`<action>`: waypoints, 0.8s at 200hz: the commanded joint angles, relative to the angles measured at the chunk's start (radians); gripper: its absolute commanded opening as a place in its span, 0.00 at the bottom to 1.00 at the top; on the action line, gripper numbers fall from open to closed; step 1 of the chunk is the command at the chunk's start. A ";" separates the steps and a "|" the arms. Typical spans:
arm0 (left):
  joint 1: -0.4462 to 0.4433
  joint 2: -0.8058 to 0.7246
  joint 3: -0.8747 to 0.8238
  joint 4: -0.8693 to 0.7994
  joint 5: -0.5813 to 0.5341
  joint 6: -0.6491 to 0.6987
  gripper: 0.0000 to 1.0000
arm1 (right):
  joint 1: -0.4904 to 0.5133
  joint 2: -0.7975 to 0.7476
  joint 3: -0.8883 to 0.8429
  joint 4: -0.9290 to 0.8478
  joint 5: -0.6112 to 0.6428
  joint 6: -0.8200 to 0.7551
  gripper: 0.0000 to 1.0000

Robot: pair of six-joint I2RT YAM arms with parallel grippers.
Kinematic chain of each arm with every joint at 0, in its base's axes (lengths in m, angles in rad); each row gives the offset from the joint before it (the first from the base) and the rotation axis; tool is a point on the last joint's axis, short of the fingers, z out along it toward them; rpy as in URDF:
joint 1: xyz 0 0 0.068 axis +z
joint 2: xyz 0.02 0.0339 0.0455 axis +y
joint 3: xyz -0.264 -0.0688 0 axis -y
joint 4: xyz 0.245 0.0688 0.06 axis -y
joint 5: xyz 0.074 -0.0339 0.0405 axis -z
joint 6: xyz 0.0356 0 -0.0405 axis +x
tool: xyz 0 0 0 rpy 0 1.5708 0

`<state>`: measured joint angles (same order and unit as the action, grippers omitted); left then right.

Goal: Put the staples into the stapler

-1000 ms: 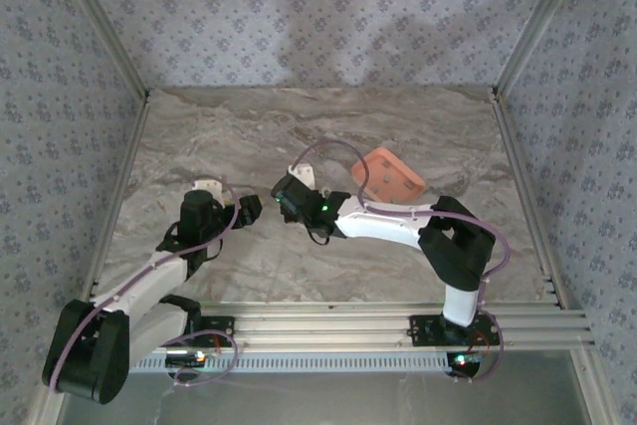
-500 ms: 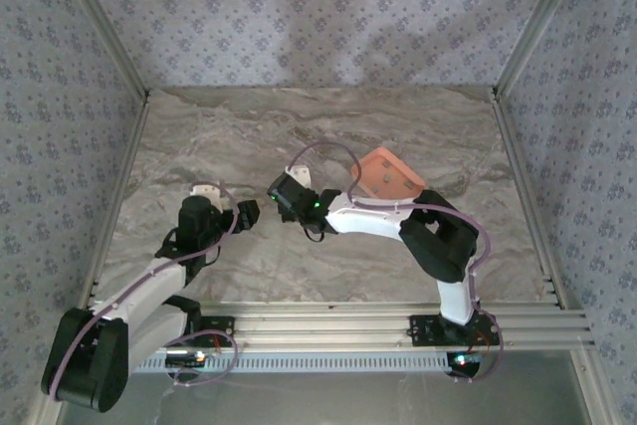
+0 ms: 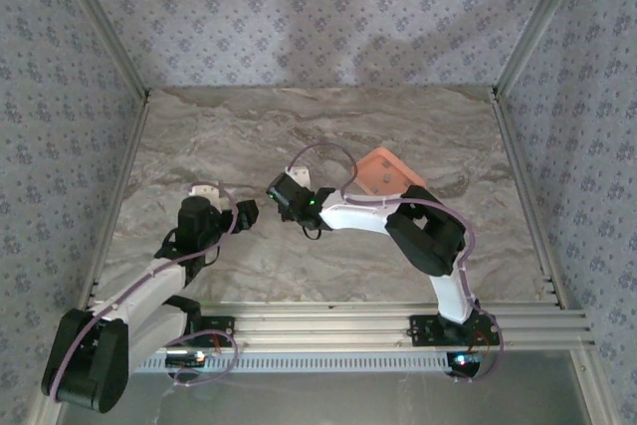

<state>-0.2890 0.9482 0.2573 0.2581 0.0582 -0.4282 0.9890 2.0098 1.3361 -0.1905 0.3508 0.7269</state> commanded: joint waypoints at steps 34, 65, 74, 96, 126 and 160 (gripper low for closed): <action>0.010 0.001 -0.010 0.023 -0.009 0.020 0.98 | -0.013 0.023 0.039 -0.021 0.010 0.027 0.17; 0.012 0.009 -0.009 0.029 -0.009 0.022 0.99 | -0.013 0.016 0.036 -0.024 0.024 0.027 0.17; 0.013 0.011 -0.009 0.029 -0.008 0.022 0.98 | -0.012 0.011 0.034 -0.024 0.029 0.026 0.17; 0.014 0.014 -0.008 0.032 -0.007 0.021 0.98 | -0.015 0.007 0.027 -0.027 0.036 0.026 0.17; 0.014 0.018 -0.007 0.032 -0.007 0.022 0.99 | -0.017 0.015 0.027 -0.036 0.030 0.030 0.17; 0.013 0.018 -0.007 0.036 -0.007 0.022 0.99 | -0.017 0.015 0.019 -0.048 0.030 0.036 0.17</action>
<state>-0.2813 0.9649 0.2573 0.2657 0.0582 -0.4263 0.9791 2.0186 1.3491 -0.2031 0.3557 0.7387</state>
